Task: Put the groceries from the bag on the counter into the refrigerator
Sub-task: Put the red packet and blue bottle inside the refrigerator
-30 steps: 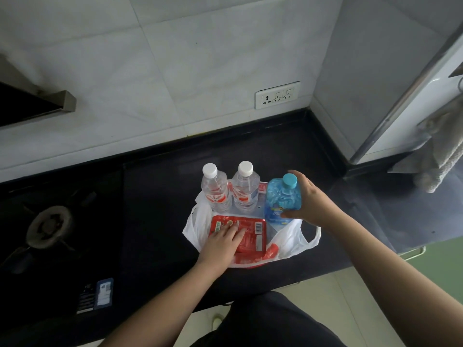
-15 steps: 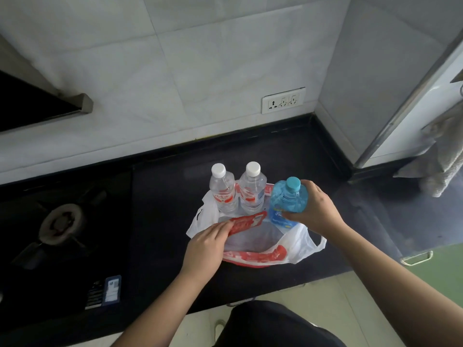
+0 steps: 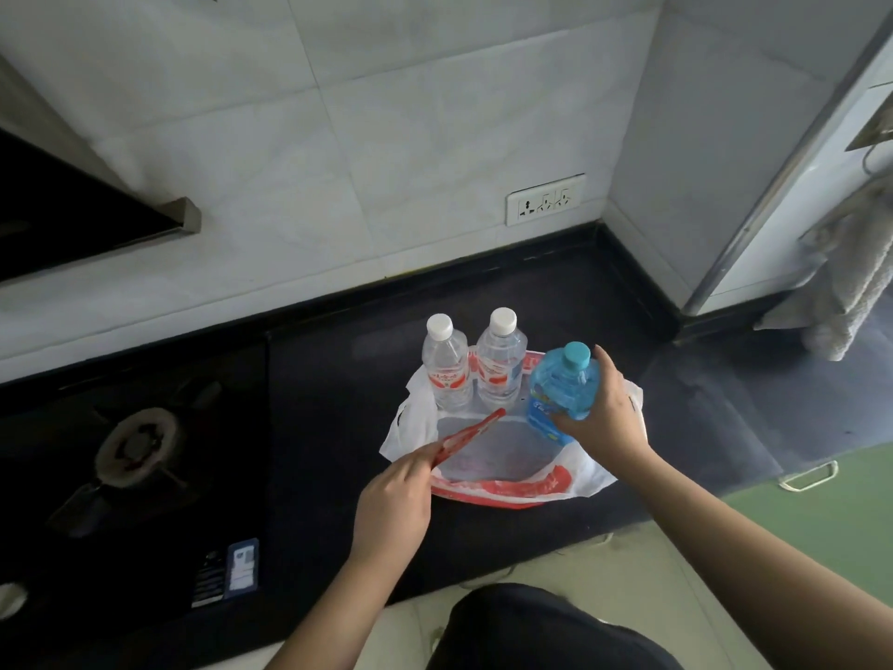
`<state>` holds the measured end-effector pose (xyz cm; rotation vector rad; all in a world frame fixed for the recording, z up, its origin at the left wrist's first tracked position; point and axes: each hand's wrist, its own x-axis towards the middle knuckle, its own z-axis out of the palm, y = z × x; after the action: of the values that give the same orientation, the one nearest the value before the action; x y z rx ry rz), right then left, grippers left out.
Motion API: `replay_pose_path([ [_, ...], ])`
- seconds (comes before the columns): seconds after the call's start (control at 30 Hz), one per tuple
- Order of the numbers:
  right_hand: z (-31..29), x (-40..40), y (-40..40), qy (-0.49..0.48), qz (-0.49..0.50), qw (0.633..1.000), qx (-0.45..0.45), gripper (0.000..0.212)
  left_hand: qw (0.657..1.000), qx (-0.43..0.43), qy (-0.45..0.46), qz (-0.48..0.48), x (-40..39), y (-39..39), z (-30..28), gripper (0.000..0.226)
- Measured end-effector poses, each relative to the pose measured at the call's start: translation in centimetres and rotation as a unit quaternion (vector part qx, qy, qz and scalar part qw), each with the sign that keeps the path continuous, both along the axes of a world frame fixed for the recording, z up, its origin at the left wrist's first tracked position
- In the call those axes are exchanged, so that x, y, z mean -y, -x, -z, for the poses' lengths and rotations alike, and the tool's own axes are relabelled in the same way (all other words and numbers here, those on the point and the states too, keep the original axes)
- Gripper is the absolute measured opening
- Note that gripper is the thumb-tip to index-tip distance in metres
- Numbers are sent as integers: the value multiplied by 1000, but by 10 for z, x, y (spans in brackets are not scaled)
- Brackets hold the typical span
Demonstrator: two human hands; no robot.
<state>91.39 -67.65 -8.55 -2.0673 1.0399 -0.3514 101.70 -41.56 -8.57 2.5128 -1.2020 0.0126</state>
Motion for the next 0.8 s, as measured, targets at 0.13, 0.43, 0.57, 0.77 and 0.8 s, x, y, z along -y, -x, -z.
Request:
replay_pose_path([
  [0.13, 5, -16, 11, -8, 32, 999, 22, 96, 1000, -1, 12, 11, -5, -3, 2, 33],
  [0.43, 17, -18, 5, -132, 45, 988, 68, 90, 999, -7, 25, 20, -10, -5, 0, 28],
  [0.57, 13, -18, 7, -106, 61, 991, 57, 86, 995, -80, 47, -45, -14, -5, -10, 15],
  [0.77, -7, -35, 17, -67, 80, 993, 52, 78, 985, -127, 67, -94, -39, -15, -20, 26],
  [0.8, -13, -39, 20, -64, 81, 993, 60, 77, 983, -138, 69, -102, -44, -17, -20, 27],
])
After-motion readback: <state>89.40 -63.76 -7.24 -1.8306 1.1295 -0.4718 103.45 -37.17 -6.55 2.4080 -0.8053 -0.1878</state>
